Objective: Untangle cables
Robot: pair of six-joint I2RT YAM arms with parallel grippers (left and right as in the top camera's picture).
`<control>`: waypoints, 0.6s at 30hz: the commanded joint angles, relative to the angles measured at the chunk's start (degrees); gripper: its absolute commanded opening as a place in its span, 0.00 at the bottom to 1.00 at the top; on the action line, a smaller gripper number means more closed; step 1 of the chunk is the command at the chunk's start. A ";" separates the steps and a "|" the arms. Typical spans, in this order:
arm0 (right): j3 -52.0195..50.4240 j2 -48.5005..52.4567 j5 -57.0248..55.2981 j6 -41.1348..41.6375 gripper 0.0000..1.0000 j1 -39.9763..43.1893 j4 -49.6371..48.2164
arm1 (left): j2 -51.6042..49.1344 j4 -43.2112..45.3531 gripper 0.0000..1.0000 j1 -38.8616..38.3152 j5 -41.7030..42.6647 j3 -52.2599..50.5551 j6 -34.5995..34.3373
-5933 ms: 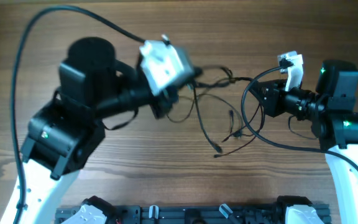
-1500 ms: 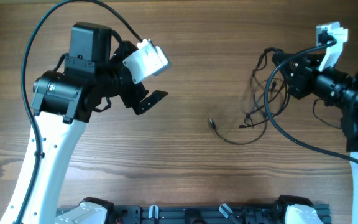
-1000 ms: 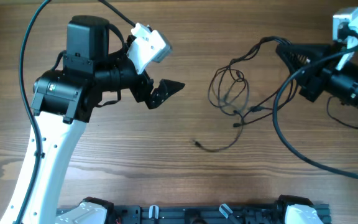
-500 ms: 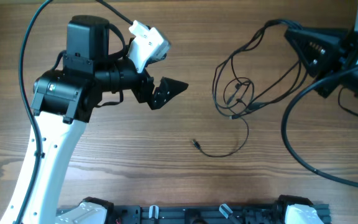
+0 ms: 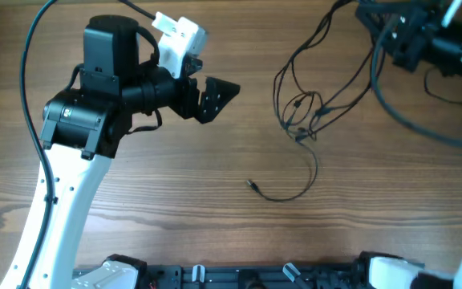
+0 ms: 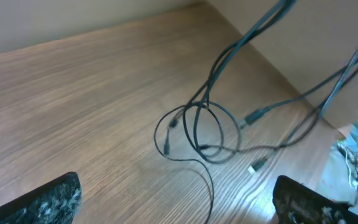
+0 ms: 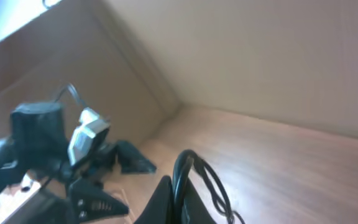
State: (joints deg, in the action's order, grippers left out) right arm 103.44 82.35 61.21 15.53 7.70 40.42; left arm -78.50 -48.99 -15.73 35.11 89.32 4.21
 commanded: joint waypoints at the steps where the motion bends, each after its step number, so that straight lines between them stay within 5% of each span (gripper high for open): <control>1: 10.19 4.24 -11.17 -3.96 0.04 0.20 9.07 | -0.28 0.44 1.00 0.11 -4.17 0.70 -4.09; 6: 21.88 7.63 -25.31 -14.40 0.04 0.15 23.47 | -0.28 1.57 1.00 0.11 -5.27 0.70 -4.72; 12: 27.61 5.77 -15.02 -40.04 0.04 -2.12 27.43 | -0.28 3.39 1.00 0.09 -5.27 0.70 -4.72; 16: 27.61 4.13 -14.80 -46.97 0.04 -3.91 27.67 | -0.28 3.23 1.00 0.09 -5.99 0.70 -4.68; 17: 27.61 4.09 -14.82 -46.95 0.07 -4.02 27.67 | -0.28 3.15 1.00 0.09 -6.47 0.70 -4.68; 18: 27.58 4.11 -14.91 -46.90 0.27 -4.00 27.96 | -0.28 2.95 1.00 0.09 -7.21 0.70 -4.70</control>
State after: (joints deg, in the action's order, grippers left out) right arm 129.71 87.68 44.21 -23.22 4.25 68.31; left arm -78.54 -45.87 -15.73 29.78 89.32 0.08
